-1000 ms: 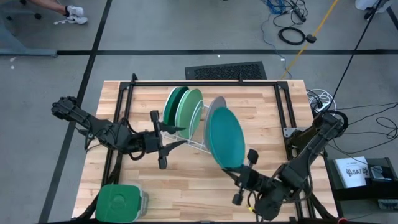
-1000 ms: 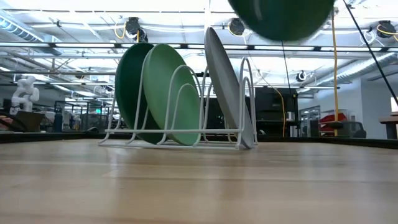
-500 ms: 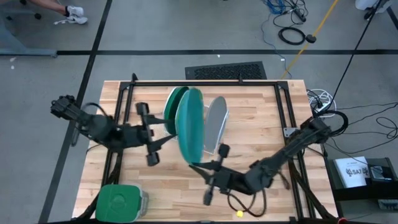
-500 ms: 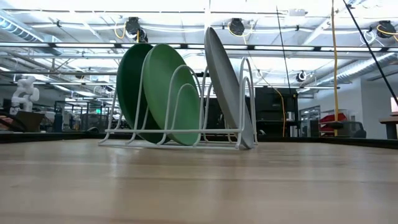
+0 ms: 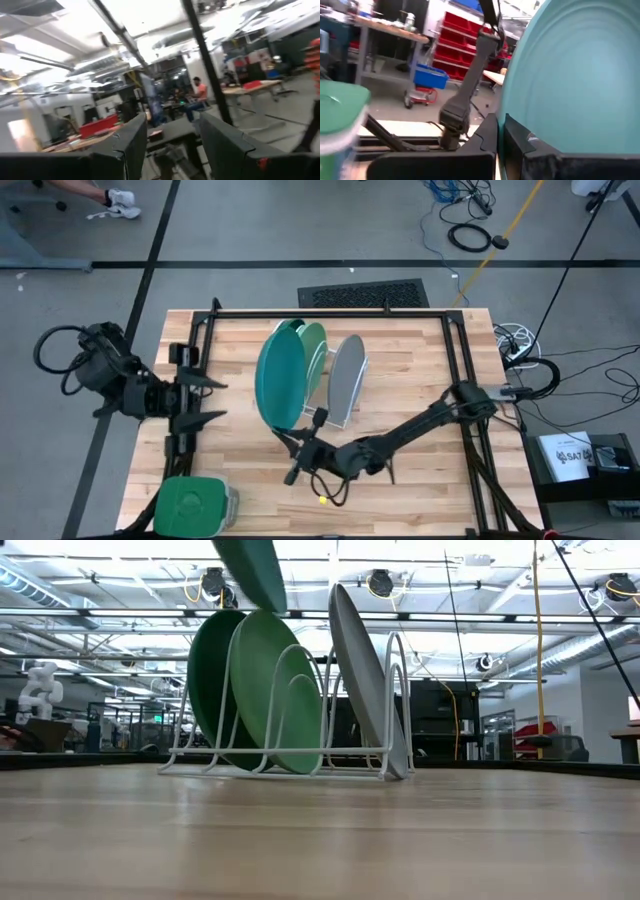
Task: Sort dishes
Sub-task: Put the dark green plate into the white dish rack
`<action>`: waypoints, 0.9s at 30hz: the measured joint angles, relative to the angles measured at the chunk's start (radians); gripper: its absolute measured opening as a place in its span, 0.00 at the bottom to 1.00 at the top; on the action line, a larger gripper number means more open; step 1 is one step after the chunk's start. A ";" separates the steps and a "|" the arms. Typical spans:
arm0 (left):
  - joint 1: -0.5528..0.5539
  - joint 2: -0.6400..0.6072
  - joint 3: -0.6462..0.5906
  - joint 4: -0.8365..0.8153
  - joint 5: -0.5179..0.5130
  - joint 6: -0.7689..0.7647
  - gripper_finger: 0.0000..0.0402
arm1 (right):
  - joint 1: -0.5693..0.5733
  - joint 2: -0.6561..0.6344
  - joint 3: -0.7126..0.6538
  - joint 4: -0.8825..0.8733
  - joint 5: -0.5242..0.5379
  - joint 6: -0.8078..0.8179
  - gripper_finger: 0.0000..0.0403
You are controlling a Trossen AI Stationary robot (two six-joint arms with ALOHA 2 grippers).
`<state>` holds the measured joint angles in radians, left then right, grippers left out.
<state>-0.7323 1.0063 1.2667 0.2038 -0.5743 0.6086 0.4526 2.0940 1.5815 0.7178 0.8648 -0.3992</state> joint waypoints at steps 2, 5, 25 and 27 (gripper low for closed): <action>-0.020 -0.003 0.000 -0.024 -0.003 0.000 0.45 | -0.009 0.040 -0.001 0.062 0.019 -0.007 0.00; -0.041 -0.003 0.000 -0.055 -0.030 0.000 0.45 | -0.012 0.078 0.002 0.116 0.062 0.016 0.00; -0.069 0.001 -0.001 -0.184 -0.063 -0.028 0.45 | -0.021 0.129 -0.117 0.132 0.334 0.199 0.02; -0.068 0.001 -0.002 -0.185 -0.062 -0.028 0.45 | -0.026 0.128 -0.129 0.120 0.336 0.230 0.02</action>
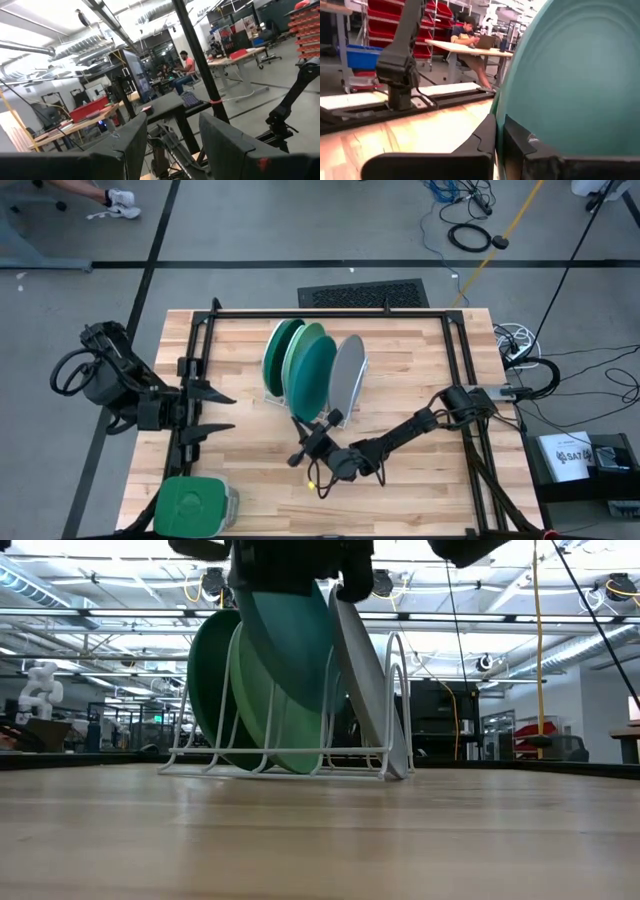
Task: Sort dishes
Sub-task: Put the dark green plate into the white dish rack
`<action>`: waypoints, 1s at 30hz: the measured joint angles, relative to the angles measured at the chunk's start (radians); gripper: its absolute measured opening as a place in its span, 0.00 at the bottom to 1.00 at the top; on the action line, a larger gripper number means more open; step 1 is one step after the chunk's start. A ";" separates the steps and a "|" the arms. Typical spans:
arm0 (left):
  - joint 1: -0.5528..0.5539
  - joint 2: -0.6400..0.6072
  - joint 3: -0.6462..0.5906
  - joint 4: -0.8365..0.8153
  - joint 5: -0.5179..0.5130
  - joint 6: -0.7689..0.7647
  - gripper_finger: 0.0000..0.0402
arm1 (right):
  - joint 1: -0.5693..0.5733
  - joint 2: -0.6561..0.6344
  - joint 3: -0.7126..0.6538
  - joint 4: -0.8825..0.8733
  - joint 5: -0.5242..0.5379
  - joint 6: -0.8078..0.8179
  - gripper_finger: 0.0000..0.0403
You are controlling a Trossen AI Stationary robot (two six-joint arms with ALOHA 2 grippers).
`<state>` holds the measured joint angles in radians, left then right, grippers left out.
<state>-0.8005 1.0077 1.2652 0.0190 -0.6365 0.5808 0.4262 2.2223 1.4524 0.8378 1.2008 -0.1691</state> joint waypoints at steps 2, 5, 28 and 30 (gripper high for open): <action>0.000 0.000 0.000 -0.001 0.000 0.000 0.45 | -0.003 0.000 -0.011 -0.011 0.002 0.027 0.02; 0.000 0.000 0.000 -0.002 0.002 0.000 0.45 | -0.008 0.000 -0.022 -0.018 0.005 0.063 0.03; 0.003 0.049 0.000 0.002 0.005 0.001 0.45 | -0.005 -0.001 -0.027 0.075 0.006 -0.155 0.38; 0.003 0.049 0.000 0.003 0.005 0.001 0.45 | -0.001 -0.001 -0.025 0.111 0.005 -0.213 0.37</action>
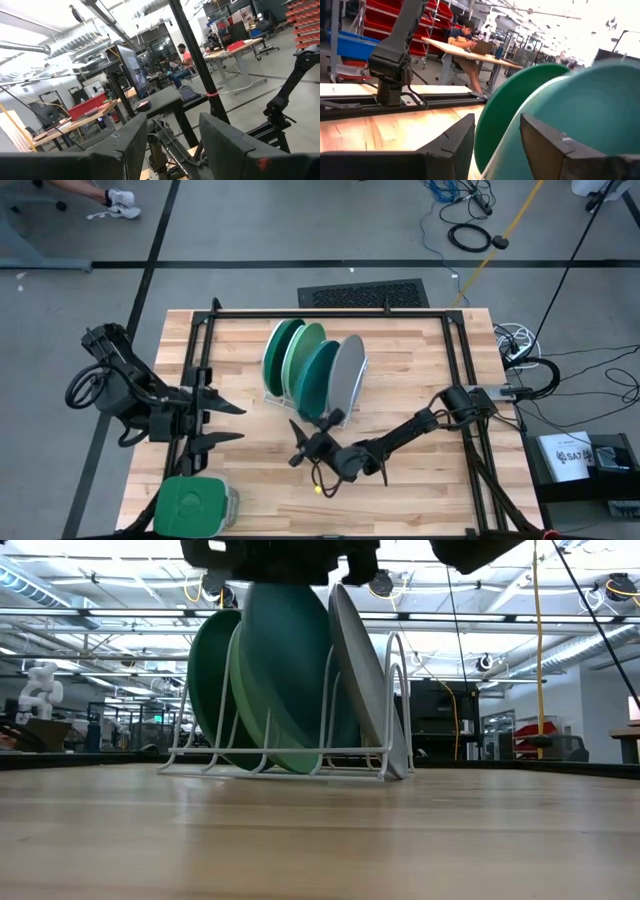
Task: Sort dishes
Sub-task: Put the dark green plate into the white dish rack, then return to Home Position
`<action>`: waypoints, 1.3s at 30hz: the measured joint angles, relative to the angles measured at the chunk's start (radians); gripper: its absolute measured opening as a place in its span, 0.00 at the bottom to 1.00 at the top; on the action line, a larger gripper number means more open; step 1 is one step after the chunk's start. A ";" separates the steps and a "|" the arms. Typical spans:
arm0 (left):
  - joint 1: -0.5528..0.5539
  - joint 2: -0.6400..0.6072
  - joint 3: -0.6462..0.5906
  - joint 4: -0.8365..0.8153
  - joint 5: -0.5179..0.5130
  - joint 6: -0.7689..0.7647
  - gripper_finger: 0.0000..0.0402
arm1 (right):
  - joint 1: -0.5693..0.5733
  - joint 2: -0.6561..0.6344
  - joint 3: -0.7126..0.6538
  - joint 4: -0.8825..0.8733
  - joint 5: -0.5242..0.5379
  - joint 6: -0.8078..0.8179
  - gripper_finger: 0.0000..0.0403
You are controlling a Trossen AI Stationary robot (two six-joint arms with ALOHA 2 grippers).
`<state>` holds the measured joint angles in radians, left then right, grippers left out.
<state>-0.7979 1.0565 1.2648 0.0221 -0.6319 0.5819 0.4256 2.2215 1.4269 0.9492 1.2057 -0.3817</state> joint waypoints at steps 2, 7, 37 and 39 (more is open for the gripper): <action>0.000 0.000 0.000 0.001 0.000 0.000 0.45 | 0.004 0.000 0.000 0.042 0.001 -0.060 0.37; 0.000 0.000 0.000 0.009 0.000 0.000 0.45 | 0.008 0.000 0.000 0.136 0.013 -0.195 0.37; 0.150 0.087 -0.001 -0.294 -0.140 -0.320 0.45 | 0.291 -0.219 0.000 0.272 0.043 -0.869 0.34; 0.163 0.087 -0.005 -0.339 -0.141 -0.391 0.45 | 0.311 -0.246 0.000 0.260 0.047 -0.892 0.34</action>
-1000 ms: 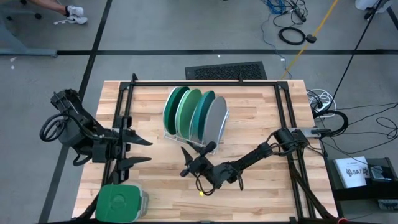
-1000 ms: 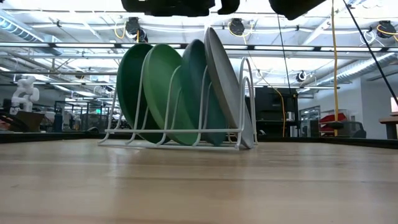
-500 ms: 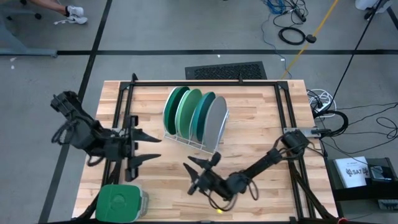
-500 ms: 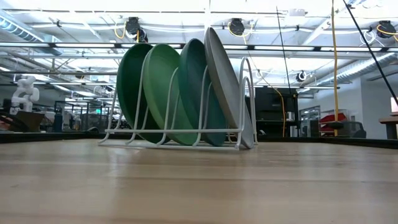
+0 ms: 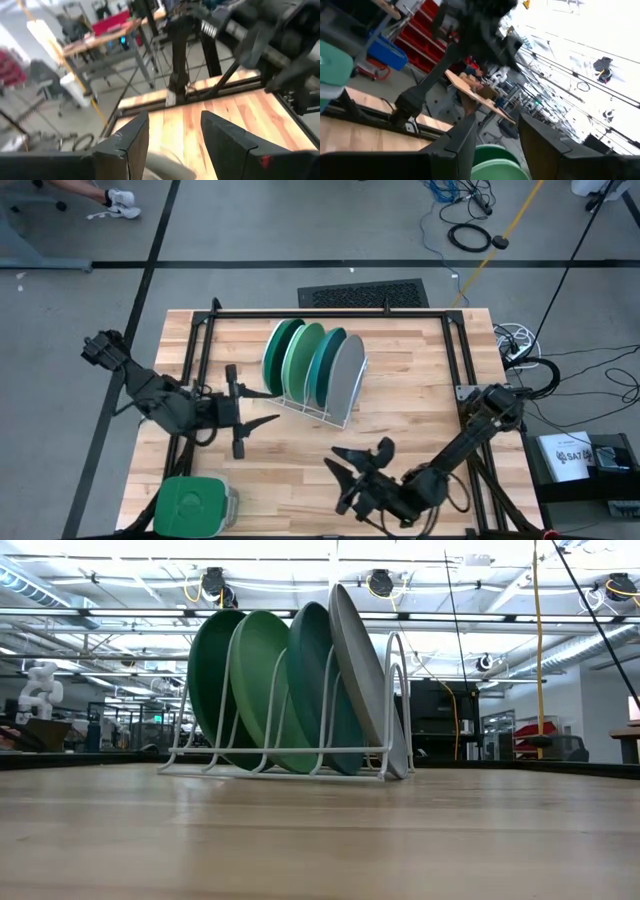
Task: Sort dishes
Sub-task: Return to Home Position
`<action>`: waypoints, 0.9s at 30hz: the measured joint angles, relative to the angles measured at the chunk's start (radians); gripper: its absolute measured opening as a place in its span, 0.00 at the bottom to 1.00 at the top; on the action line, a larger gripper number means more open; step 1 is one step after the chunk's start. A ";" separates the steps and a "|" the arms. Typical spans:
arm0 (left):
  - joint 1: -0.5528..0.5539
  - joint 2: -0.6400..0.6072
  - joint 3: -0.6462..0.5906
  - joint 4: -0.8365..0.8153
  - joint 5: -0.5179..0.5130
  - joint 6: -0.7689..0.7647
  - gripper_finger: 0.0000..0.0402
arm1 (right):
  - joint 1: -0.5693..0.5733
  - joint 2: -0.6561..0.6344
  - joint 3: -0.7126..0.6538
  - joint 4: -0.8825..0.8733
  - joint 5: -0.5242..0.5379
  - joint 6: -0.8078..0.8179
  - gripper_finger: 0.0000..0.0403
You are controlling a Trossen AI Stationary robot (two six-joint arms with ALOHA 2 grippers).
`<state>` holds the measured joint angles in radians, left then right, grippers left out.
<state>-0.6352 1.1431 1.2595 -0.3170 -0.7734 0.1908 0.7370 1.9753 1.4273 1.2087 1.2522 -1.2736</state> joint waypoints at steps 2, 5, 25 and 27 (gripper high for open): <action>0.012 0.000 -0.013 -0.020 -0.002 -0.044 0.45 | 0.015 -0.026 0.000 -0.037 0.000 0.000 0.34; 0.020 0.000 -0.040 -0.026 -0.002 -0.081 0.45 | 0.030 -0.053 0.000 -0.101 0.003 0.007 0.34; 0.049 0.008 -0.264 0.236 0.152 -0.037 0.45 | -0.062 -0.397 -0.001 -0.712 -0.194 0.119 0.35; 0.059 0.015 -0.271 0.249 0.199 -0.018 0.45 | -0.106 -0.448 -0.001 -0.894 -0.329 0.283 0.35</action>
<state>-0.5765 1.1577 0.9888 -0.0679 -0.5740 0.1732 0.6312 1.5273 1.4261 0.3149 0.9236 -0.9901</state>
